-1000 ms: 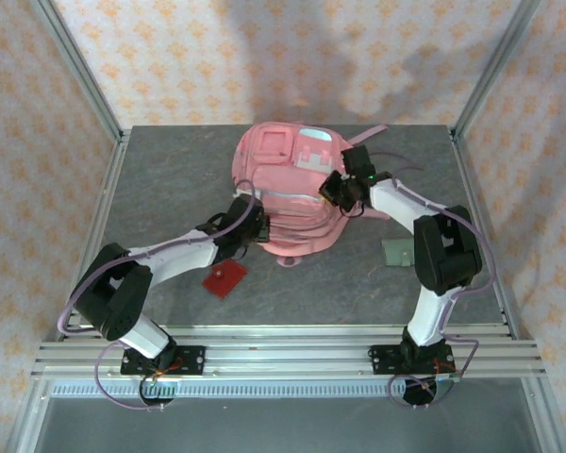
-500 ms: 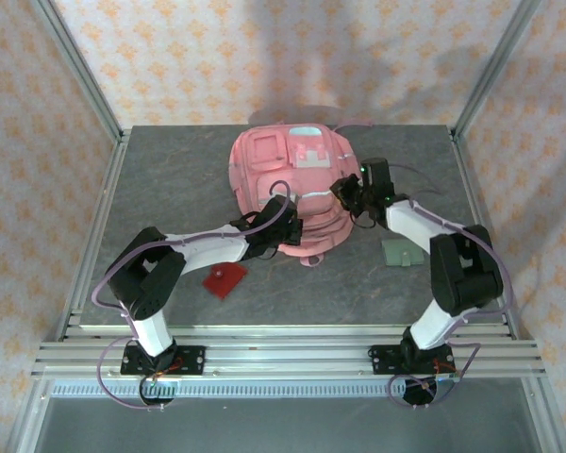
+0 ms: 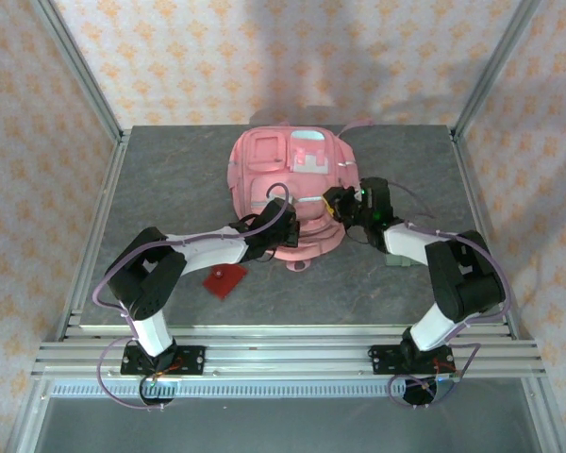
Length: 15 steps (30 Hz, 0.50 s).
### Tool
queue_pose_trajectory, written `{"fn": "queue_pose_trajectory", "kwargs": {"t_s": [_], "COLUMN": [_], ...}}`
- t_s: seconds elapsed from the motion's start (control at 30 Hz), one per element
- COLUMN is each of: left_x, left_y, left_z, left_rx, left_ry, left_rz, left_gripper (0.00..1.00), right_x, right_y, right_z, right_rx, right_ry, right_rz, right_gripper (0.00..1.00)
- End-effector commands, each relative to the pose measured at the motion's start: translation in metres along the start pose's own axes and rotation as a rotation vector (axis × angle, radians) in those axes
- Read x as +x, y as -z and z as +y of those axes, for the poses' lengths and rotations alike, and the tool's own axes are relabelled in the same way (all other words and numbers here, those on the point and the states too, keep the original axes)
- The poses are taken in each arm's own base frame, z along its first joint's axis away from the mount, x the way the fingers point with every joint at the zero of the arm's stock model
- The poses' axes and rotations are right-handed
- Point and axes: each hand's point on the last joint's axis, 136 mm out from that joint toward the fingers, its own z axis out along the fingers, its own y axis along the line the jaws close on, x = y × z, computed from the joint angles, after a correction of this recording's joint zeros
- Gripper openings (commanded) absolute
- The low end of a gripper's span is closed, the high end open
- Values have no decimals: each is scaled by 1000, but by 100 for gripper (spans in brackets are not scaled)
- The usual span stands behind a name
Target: Pack the student bag
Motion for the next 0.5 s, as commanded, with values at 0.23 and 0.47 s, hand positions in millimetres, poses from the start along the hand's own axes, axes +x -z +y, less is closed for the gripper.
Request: {"fn": "queue_pose_trajectory", "kwargs": {"t_s": [0.23, 0.47], "left_x": [-8, -9], "left_y": [1, 3], "left_z": [-18, -14], "left_rx": [65, 57], "left_ry": [-1, 3], "left_rz": [-34, -44], "left_gripper": [0, 0], "right_x": [65, 76], "right_y": [-3, -27], "right_z": [42, 8], "right_rx": [-249, -64], "right_ry": [85, 137], "right_rz": [210, 234], "right_gripper": [37, 13]}}
